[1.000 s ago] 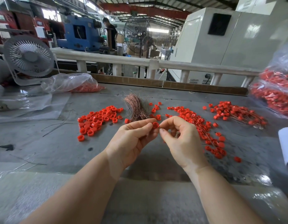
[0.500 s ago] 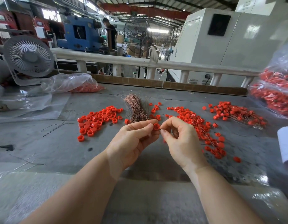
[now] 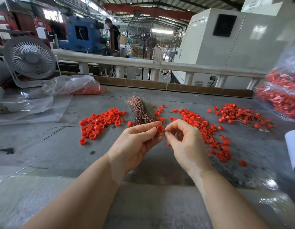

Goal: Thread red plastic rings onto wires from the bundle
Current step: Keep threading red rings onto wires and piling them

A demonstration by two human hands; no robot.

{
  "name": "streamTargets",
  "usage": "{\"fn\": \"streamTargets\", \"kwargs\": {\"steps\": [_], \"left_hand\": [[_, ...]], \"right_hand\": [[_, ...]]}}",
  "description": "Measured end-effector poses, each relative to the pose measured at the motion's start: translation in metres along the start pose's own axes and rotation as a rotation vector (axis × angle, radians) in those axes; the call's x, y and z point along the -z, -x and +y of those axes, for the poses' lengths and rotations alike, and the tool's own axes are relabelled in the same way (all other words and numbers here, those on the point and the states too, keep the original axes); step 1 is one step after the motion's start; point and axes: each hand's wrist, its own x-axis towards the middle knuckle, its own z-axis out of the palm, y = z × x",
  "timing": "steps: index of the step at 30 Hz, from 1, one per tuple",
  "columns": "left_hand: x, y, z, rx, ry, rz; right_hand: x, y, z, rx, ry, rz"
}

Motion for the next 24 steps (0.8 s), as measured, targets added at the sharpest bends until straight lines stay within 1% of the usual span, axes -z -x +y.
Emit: {"fn": "streamTargets", "kwargs": {"steps": [24], "left_hand": [[-0.0007,0.0007,0.0017,0.017,0.048,-0.005]], "right_hand": [[0.0002,0.0006,-0.0047,-0.03,0.002,0.042]]}}
